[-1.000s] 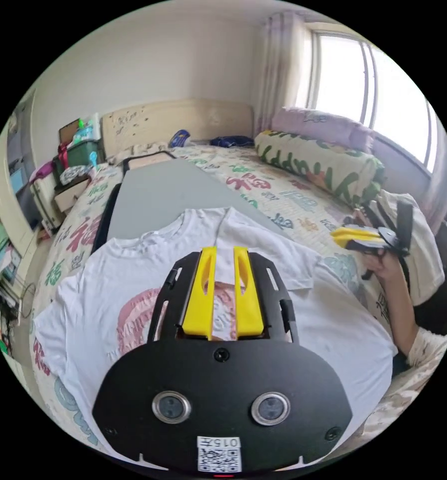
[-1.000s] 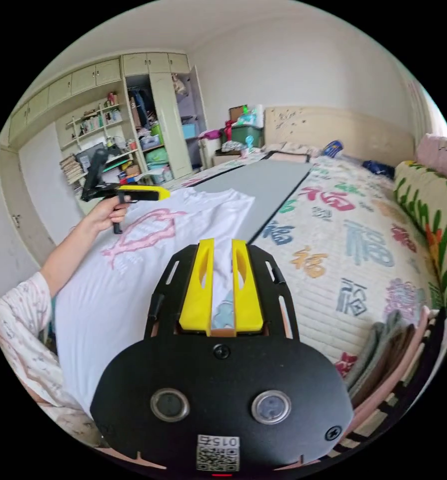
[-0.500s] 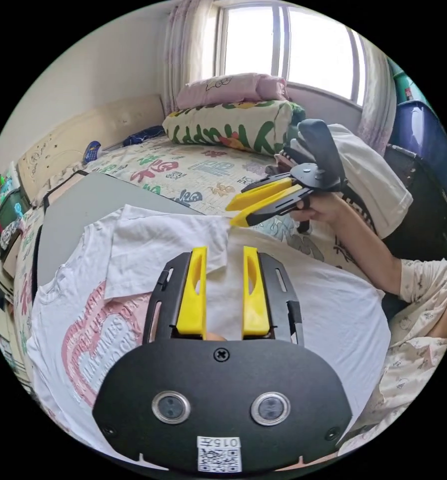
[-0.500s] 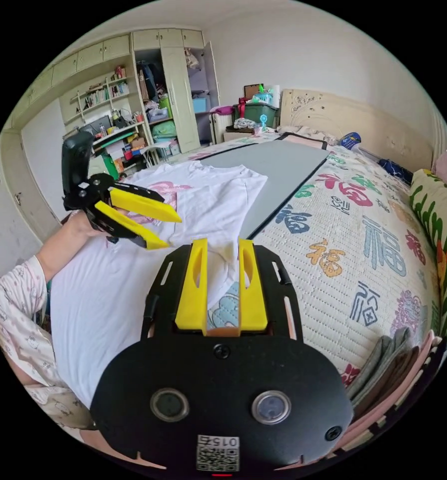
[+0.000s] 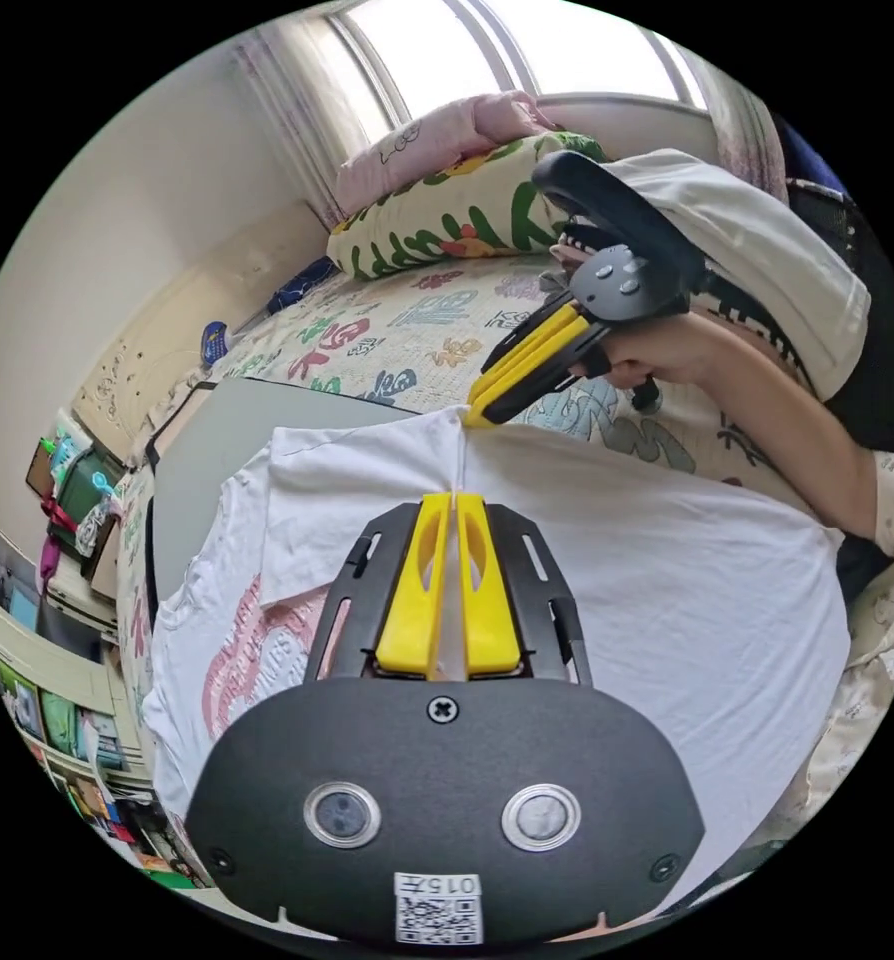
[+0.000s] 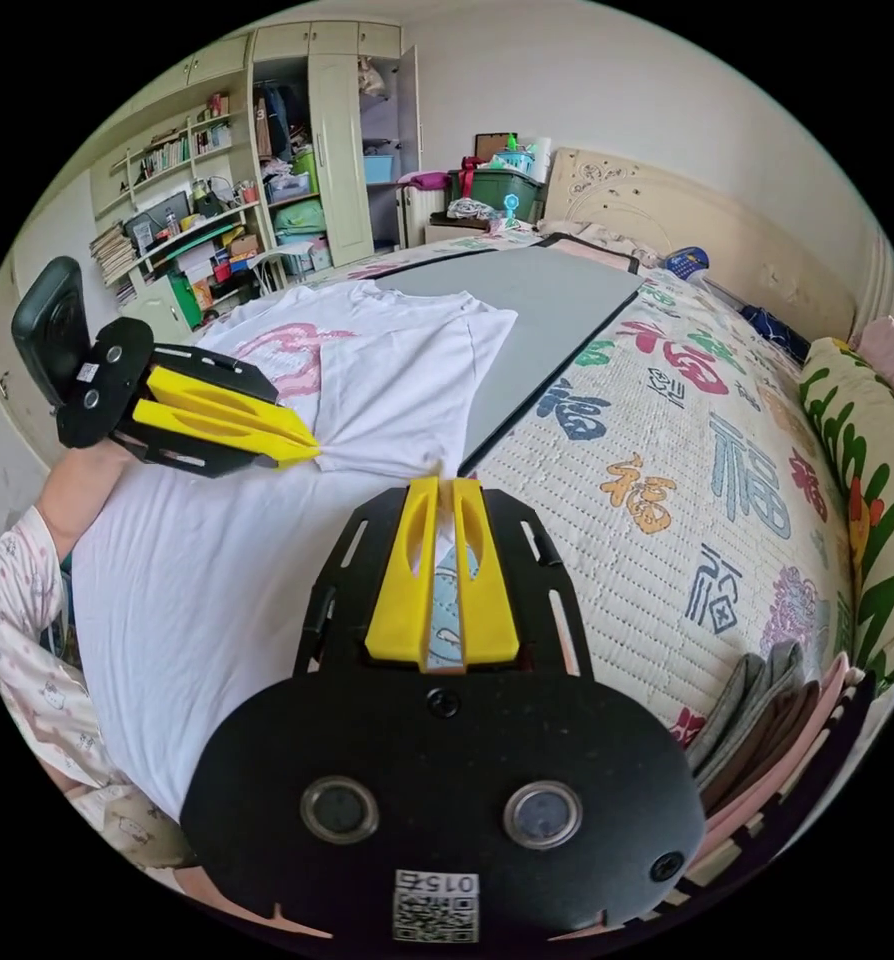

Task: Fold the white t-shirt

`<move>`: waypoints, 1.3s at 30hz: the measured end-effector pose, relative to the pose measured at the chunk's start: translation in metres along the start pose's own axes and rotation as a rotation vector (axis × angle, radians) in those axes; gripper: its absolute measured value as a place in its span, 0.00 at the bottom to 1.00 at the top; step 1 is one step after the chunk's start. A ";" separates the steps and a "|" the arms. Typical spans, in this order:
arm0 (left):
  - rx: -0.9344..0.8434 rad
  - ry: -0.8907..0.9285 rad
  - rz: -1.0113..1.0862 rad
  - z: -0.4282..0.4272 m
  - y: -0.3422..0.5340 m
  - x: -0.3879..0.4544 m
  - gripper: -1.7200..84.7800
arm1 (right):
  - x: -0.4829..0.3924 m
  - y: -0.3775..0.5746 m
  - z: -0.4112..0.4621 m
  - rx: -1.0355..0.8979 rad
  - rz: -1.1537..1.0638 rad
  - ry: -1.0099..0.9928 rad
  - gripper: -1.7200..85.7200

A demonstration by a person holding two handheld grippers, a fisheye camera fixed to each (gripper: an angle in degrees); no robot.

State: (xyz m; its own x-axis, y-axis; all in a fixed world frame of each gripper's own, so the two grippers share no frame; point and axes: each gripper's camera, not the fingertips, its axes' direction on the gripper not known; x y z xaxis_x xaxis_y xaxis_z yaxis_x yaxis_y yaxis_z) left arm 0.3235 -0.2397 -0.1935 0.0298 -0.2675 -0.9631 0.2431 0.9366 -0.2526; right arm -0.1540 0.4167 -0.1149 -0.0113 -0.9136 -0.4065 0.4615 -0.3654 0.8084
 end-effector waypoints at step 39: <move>0.101 -0.067 -0.505 -0.154 -0.093 -0.092 0.10 | 0.083 0.108 0.063 0.183 -0.098 -0.067 0.07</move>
State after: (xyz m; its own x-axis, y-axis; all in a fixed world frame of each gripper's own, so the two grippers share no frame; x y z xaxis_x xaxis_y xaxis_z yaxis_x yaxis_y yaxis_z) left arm 0.1490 -0.2671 -0.0958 -0.0539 -0.6975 -0.7146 0.3359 0.6612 -0.6708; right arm -0.1609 0.2900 -0.0350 -0.1097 -0.8794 -0.4632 0.2864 -0.4742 0.8325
